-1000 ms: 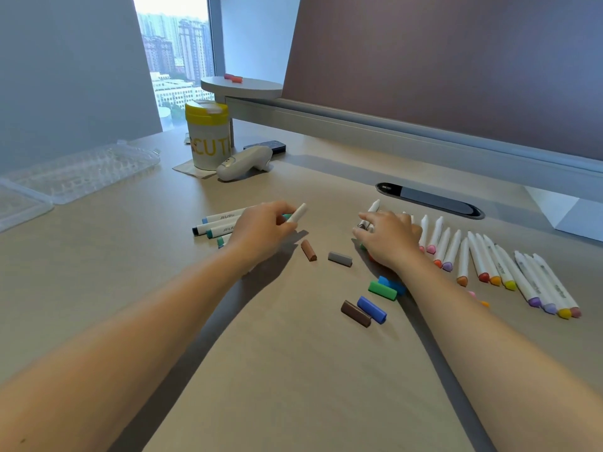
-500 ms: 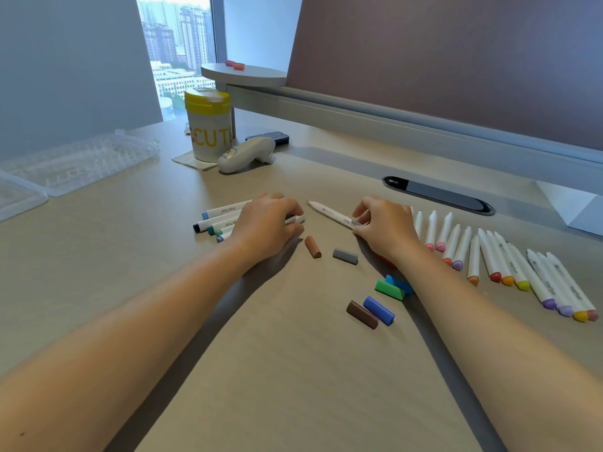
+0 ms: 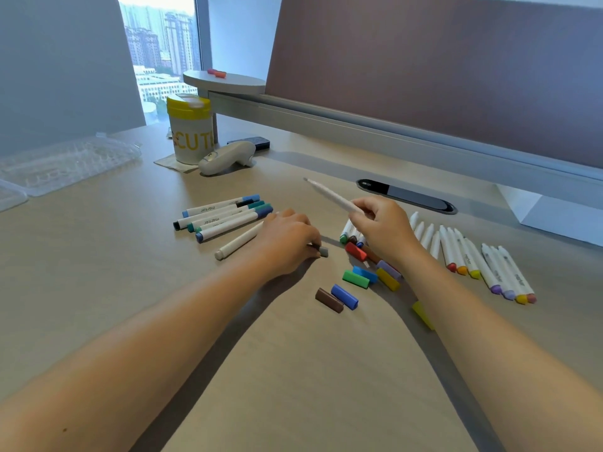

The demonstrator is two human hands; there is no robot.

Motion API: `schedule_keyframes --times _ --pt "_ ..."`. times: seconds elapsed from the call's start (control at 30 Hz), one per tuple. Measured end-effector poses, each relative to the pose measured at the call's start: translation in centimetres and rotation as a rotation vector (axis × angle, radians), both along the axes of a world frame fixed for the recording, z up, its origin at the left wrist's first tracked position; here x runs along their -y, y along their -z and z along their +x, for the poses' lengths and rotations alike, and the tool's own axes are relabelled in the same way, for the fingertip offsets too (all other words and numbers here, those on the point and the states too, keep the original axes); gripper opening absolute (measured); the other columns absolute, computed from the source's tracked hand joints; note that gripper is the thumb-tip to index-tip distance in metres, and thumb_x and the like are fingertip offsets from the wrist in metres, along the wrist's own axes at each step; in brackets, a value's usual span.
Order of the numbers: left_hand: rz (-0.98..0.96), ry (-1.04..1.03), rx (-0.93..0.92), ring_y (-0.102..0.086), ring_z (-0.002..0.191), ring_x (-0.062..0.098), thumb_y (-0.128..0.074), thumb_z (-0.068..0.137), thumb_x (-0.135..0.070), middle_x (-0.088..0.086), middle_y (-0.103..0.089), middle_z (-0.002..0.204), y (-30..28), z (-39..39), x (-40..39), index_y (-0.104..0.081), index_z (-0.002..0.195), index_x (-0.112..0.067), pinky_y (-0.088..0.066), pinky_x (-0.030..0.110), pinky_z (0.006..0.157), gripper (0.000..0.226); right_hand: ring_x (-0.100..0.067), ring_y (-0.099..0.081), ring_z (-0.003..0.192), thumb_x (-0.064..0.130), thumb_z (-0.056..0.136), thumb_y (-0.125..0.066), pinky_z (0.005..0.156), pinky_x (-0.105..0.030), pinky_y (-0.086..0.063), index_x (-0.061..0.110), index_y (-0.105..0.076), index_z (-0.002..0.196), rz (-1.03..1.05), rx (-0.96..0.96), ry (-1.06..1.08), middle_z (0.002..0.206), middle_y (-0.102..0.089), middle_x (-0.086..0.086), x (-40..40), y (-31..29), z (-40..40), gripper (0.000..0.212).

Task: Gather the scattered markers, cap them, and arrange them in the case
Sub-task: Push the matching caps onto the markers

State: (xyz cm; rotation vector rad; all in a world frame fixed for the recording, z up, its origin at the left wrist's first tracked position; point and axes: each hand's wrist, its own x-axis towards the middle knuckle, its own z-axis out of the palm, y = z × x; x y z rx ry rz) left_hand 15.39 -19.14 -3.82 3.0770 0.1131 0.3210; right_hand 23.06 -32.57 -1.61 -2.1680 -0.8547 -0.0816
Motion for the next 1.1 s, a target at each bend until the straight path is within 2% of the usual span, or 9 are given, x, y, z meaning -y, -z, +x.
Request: schedule_keyframes --times 0.1,0.2,0.3,0.6,0.73,0.83,0.9,1.03,1.1 --pt "-0.194 -0.05 0.098 -0.049 0.108 0.017 -0.051 0.091 -0.03 0.001 -0.06 0.114 -0.2 -0.6 0.1 -0.06 0.114 -0.019 -0.039 0.032 0.094 0.027 -0.013 -0.049 0.07 0.016 0.094 -0.046 0.067 -0.025 -0.045 0.005 -0.058 0.113 0.064 -0.051 0.008 0.074 -0.05 0.003 0.8 0.1 -0.6 0.024" --pt "-0.564 -0.1 0.195 -0.054 0.093 0.015 -0.055 0.089 -0.019 0.005 -0.063 0.102 -0.9 -1.6 0.0 -0.062 0.109 -0.01 -0.044 0.029 0.086 0.023 -0.015 -0.052 0.079 0.015 0.094 -0.047 0.075 -0.029 -0.049 0.007 -0.055 0.121 0.11 -0.062 0.011 0.089 -0.056 -0.004 1.4 0.2 -1.5 0.029" --pt "-0.742 -0.125 0.247 -0.053 0.088 0.013 -0.056 0.089 -0.011 0.002 -0.059 0.094 -1.5 -2.6 -0.6 -0.062 0.107 -0.005 -0.04 0.024 0.079 0.02 -0.031 -0.055 0.091 0.02 0.094 -0.046 0.089 -0.047 -0.05 0.008 -0.057 0.121 0.171 -0.115 0.0 0.088 -0.056 -0.004 1.9 -0.1 -2.4 0.032" --pt "-0.812 -0.124 0.272 -0.052 0.086 0.014 -0.056 0.088 -0.01 0.0 -0.058 0.089 -2.3 -4.2 -1.1 -0.062 0.103 -0.007 -0.042 0.027 0.08 0.016 -0.027 -0.055 0.106 0.024 0.091 -0.053 0.094 -0.053 -0.041 0.018 -0.067 0.107 0.019 0.1 0.005 0.107 -0.062 -0.009 2.1 -0.6 -3.0 0.022" --pt "-0.816 -0.104 0.231 -0.055 0.086 0.013 -0.055 0.088 -0.01 0.0 -0.06 0.09 -2.5 -4.4 -0.9 -0.061 0.103 -0.008 -0.046 0.028 0.082 0.016 -0.021 -0.049 0.103 0.027 0.092 -0.051 0.085 -0.033 -0.029 0.022 -0.064 0.113 -0.104 0.189 0.026 0.107 -0.061 -0.007 2.1 -0.9 -3.2 0.026" --pt "-0.844 -0.067 0.229 -0.051 0.072 0.01 -0.055 0.089 -0.012 -0.005 -0.058 0.077 -2.5 -4.6 -1.1 -0.061 0.101 -0.01 -0.046 0.026 0.073 0.013 -0.023 -0.055 0.099 0.025 0.089 -0.056 0.09 -0.042 -0.045 0.018 -0.06 0.119 -0.078 0.15 -0.032 0.107 -0.061 -0.009 2.1 -1.3 -3.7 0.031" --pt "-0.892 -0.05 0.231 -0.049 0.067 0.007 -0.055 0.089 -0.011 -0.005 -0.056 0.072 -2.6 -4.7 -1.1 -0.061 0.099 -0.01 -0.044 0.022 0.067 0.012 -0.023 -0.057 0.092 0.023 0.087 -0.059 0.088 -0.039 -0.051 0.014 -0.054 0.121 -0.071 0.096 -0.075 0.099 -0.059 -0.009 2.0 -1.3 -4.2 0.035" --pt "-1.007 -0.044 0.226 -0.055 0.055 -0.003 -0.054 0.088 -0.006 -0.003 -0.056 0.068 -2.6 -4.9 -1.1 -0.062 0.086 -0.012 -0.043 0.012 0.061 0.01 -0.022 -0.056 0.08 0.023 0.087 -0.06 0.078 -0.038 -0.053 0.012 -0.051 0.114 -0.054 0.092 -0.089 0.083 -0.053 -0.002 1.6 -1.1 -4.8 0.032" --pt "-1.049 -0.064 0.244 -0.052 0.057 0.003 -0.055 0.087 -0.005 -0.001 -0.055 0.067 -2.7 -4.8 -1.3 -0.065 0.09 -0.005 -0.043 0.013 0.061 0.01 -0.02 -0.054 0.074 0.023 0.086 -0.06 0.074 -0.037 -0.051 0.012 -0.048 0.113 -0.031 0.098 -0.085 0.076 -0.049 0.001 1.4 -0.9 -4.9 0.031"
